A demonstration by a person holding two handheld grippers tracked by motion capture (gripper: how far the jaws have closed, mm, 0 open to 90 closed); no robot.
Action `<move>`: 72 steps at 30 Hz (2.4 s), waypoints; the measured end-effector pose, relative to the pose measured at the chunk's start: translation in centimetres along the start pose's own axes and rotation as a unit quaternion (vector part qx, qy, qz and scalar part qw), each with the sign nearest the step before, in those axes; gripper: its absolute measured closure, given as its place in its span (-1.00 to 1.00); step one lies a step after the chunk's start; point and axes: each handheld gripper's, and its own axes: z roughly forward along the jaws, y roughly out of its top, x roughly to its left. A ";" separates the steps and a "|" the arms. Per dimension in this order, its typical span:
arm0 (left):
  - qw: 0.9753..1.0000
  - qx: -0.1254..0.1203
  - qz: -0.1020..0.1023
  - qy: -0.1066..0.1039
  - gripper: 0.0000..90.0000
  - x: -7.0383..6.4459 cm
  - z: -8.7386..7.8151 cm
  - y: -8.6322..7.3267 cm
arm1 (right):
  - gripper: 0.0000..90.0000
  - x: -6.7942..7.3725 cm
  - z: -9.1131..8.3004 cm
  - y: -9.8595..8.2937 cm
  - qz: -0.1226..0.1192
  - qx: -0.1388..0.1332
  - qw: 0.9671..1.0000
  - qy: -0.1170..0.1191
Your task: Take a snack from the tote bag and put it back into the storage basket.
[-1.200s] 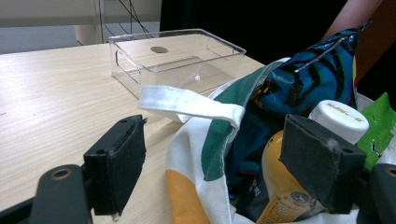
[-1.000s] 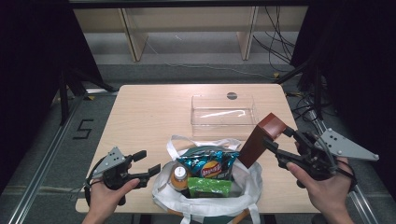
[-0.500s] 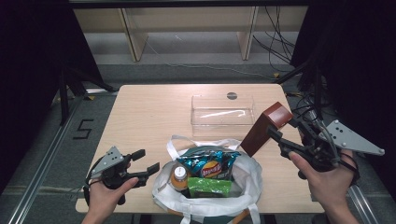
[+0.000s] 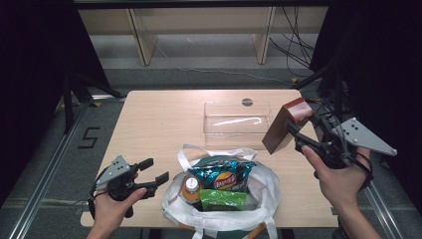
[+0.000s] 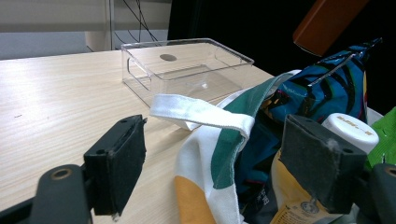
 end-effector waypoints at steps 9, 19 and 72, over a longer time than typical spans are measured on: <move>1.000 -0.007 -0.002 0.001 -0.52 0.0 -0.1 0.0 | -0.13 -0.4 2.3 0.8 -0.014 -0.003 0.999 -0.035; 1.000 -0.008 -0.004 0.002 -0.52 0.1 -0.1 0.0 | -0.13 -0.2 4.3 0.5 -0.007 -0.002 0.999 -0.051; 1.000 -0.014 0.006 0.009 -0.53 -0.1 -0.4 0.2 | -0.13 -0.9 10.7 -0.9 0.012 0.008 0.992 -0.123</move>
